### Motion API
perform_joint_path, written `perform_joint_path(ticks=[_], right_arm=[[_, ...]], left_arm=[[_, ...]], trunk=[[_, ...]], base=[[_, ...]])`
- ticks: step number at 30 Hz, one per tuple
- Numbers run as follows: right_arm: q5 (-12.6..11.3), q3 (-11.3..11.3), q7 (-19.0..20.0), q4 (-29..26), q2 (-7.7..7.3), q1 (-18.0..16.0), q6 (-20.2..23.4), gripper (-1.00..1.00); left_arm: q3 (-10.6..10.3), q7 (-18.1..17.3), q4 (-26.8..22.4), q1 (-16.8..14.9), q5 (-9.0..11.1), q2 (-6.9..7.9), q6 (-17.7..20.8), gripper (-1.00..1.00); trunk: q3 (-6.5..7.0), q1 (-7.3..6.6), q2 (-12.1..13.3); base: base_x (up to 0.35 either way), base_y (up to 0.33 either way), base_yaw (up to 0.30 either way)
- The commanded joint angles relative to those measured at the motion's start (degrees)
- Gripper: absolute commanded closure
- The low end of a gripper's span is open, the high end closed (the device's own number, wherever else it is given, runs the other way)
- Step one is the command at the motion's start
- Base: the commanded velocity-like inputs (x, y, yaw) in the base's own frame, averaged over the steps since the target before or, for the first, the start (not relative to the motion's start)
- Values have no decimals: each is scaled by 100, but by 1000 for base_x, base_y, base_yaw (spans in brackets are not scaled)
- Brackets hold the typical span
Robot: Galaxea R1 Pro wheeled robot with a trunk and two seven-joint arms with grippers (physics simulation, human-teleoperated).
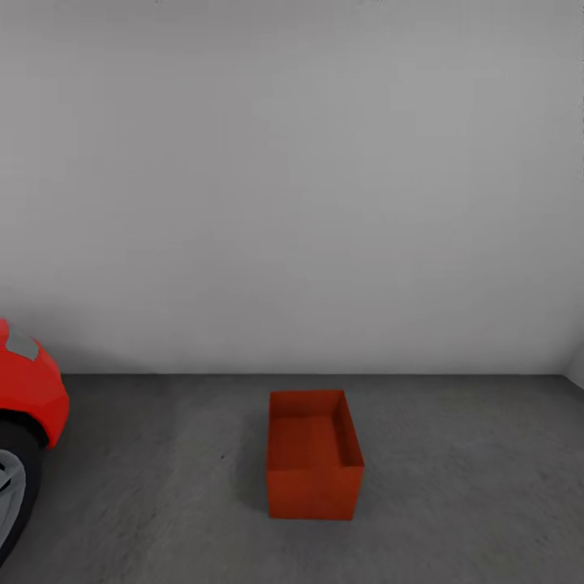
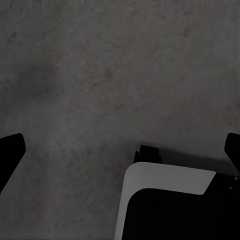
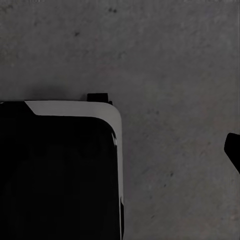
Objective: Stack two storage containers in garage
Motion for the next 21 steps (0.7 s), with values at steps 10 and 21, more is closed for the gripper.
perform_joint_path(ticks=[10,21], right_arm=[[-39,50,-1,17,2,-8,-23,-100],[-30,49,42,17,3,-8,-12,-100]], left_arm=[[-12,2,3,-4,58,0,-16,-100],[3,-988,28,626,158,33,51,-100]], trunk=[[88,1,-5],[192,1,-5]], base=[[0,0,0],[0,0,0]])
